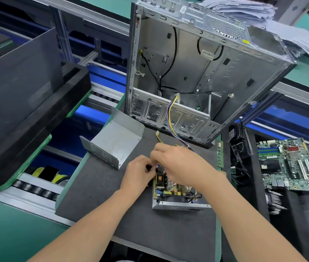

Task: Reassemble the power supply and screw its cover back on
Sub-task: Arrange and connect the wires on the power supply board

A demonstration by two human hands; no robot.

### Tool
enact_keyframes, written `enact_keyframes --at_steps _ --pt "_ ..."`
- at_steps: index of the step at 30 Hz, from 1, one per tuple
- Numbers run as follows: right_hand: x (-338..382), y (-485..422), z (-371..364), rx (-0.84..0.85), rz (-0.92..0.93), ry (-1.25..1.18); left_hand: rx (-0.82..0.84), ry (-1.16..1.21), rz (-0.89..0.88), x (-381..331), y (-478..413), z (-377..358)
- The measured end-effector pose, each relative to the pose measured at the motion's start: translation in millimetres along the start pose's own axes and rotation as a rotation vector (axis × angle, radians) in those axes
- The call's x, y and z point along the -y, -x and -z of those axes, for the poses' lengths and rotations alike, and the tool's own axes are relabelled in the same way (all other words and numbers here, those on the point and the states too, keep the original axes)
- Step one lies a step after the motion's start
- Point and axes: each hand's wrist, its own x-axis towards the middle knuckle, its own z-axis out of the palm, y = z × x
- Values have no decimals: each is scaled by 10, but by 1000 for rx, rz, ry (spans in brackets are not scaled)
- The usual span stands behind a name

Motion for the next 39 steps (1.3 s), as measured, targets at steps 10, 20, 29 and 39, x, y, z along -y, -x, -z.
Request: enact_keyframes --at_steps 10,20,29,39 --pt "126 -143 -119 -228 -401 -128 15 65 2 39 11 -20" --pt "49 -33 -79 -96 -11 15 22 2 64 9 0 -19" --pt "49 -83 -111 -183 -249 -110 26 63 23 41 20 -26" --pt "165 -96 -186 -370 -280 -123 -10 36 9 34 23 -32"
